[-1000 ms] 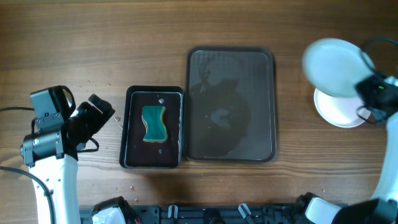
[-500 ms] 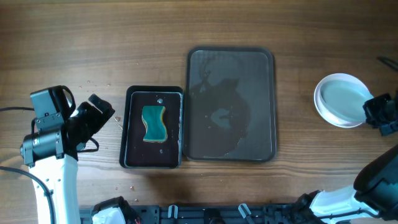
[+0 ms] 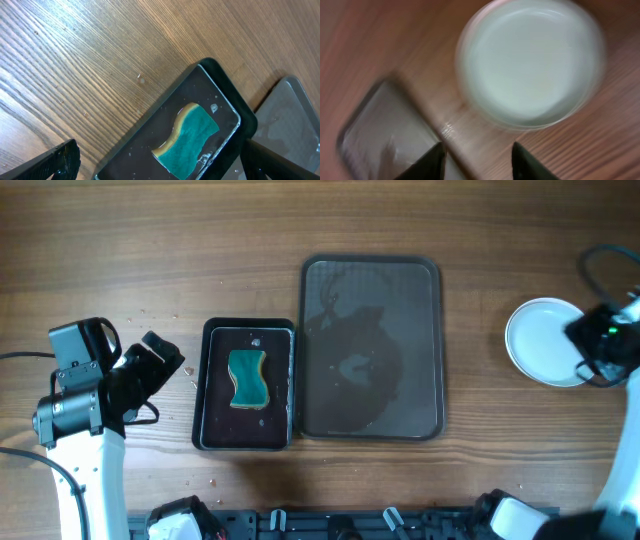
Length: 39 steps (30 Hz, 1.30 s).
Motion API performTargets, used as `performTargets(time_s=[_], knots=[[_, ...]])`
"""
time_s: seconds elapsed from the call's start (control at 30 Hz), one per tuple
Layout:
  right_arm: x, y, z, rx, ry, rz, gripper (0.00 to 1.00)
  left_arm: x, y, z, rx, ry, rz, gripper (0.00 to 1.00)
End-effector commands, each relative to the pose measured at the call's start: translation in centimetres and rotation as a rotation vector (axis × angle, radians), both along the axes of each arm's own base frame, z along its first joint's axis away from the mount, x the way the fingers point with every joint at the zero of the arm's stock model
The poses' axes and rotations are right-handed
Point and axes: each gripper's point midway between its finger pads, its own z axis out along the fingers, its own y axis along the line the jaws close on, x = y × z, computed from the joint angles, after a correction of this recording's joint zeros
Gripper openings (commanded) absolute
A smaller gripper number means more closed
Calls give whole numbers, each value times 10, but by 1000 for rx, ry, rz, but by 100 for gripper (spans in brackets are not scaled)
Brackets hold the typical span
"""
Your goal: Clean dirty plates on tray and stack at the side
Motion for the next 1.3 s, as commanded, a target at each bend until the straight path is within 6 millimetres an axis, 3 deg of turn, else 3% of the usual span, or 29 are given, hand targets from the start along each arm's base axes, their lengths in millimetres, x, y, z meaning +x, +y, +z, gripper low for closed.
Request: performTargets(time_s=[0.0, 0.1, 0.2, 0.4, 0.53, 0.7, 0.8, 0.93, 1.07, 1.27], knots=[[3, 89, 11, 43, -35, 376, 38, 1, 4, 6, 9, -17, 21, 100], [-4, 146, 5, 52, -7, 569, 39, 1, 4, 6, 9, -17, 21, 100], [-7, 188, 1, 62, -5, 680, 39, 1, 4, 6, 9, -17, 21, 100], [-1, 229, -4, 60, -14, 720, 44, 12, 2, 13, -4, -73, 5, 100], [0, 237, -9, 70, -2, 731, 45, 16, -3, 16, -30, -93, -10, 100], [-2, 236, -13, 71, 17, 733, 45, 26, -44, 22, -137, -156, -263, 100], [-1, 236, -12, 70, 13, 733, 45, 25, -54, 3, -82, -77, -370, 100], [3, 236, -10, 64, -6, 732, 47, 16, -38, -41, 72, 156, -341, 100], [3, 236, -11, 64, -5, 732, 47, 21, -41, -71, 54, 258, -345, 99], [3, 236, -11, 65, -3, 731, 47, 31, -27, -109, 99, 355, -325, 73]])
